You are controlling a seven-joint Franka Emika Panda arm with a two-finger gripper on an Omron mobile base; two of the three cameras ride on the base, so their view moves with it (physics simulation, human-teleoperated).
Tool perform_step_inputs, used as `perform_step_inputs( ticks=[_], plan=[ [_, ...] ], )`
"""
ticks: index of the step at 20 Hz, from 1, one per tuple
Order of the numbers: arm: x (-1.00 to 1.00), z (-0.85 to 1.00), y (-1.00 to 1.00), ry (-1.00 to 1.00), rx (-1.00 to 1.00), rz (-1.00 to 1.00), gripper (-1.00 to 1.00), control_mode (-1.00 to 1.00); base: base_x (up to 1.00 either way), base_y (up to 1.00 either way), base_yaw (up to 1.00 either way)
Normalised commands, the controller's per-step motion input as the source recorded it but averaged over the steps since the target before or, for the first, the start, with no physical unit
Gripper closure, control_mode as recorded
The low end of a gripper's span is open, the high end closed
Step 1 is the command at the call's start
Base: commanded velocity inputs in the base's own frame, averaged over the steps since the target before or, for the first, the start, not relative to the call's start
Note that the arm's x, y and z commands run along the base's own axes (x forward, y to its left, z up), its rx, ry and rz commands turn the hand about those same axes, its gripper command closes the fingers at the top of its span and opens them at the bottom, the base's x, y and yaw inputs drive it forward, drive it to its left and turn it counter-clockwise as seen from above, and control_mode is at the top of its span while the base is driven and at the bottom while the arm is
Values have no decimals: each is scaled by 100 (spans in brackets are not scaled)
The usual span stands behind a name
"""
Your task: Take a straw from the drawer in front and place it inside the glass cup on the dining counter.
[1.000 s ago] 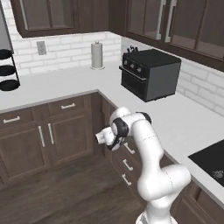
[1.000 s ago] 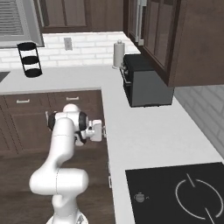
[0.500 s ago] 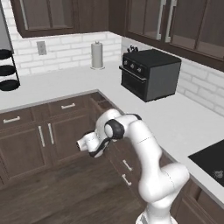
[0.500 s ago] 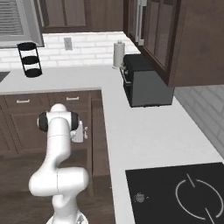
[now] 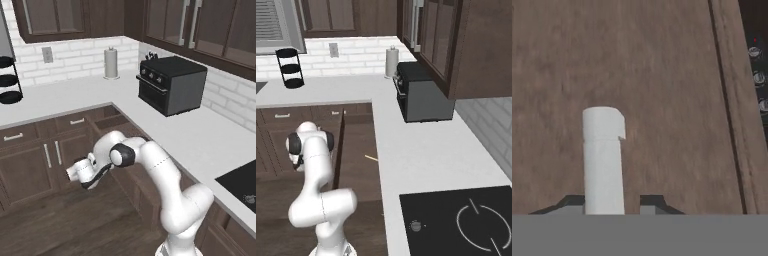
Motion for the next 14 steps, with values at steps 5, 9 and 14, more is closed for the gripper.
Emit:
perform_step_inputs(
  ticks=[5, 9, 14],
  plan=[
    [-41, 13, 91, 5, 2, 0, -100, -100, 0, 0, 0],
    [-36, 6, 44, 22, 17, 0, -100, -100, 0, 0, 0],
    [-52, 6, 46, 29, 24, 0, -100, -100, 0, 0, 0]
  ],
)
